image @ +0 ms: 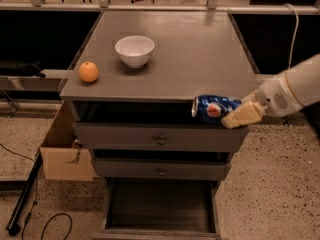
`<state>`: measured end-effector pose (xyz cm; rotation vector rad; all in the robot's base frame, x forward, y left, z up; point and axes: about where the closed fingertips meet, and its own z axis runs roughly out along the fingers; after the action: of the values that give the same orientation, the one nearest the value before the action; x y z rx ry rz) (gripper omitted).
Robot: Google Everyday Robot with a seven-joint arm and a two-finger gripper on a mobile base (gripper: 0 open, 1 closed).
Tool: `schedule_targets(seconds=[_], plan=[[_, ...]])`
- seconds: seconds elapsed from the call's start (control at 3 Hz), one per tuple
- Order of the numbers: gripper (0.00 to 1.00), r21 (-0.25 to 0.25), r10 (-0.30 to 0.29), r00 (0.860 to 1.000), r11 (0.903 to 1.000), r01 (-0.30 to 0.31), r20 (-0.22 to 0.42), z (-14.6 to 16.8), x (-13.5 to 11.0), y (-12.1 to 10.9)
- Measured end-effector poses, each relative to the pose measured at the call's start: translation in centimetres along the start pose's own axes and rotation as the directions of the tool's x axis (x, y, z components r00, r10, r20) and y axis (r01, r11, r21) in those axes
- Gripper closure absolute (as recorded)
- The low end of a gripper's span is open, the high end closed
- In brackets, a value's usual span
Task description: Place pepsi can into bottom drawer
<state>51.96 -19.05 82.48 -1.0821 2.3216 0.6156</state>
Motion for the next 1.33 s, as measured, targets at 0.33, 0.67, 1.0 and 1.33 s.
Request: schedule_targets(seconds=[0.33,0.67,1.0,1.33], plan=[[1.0,-0.063,0.105,0.994,0.9926,-0.104,0.019,2.9,6.5,2.8],[1.0,-0.111,0.152,0.988,0.9824,-0.15,0.008,5.4,9.8,4.9],[1.0,-0.111,0.152,0.988,0.9824,-0.15,0.008,5.4,9.8,4.9],[1.0,-0.124,0.15,0.988,0.9817,-0.145,0.03,5.6,11.3,5.8]])
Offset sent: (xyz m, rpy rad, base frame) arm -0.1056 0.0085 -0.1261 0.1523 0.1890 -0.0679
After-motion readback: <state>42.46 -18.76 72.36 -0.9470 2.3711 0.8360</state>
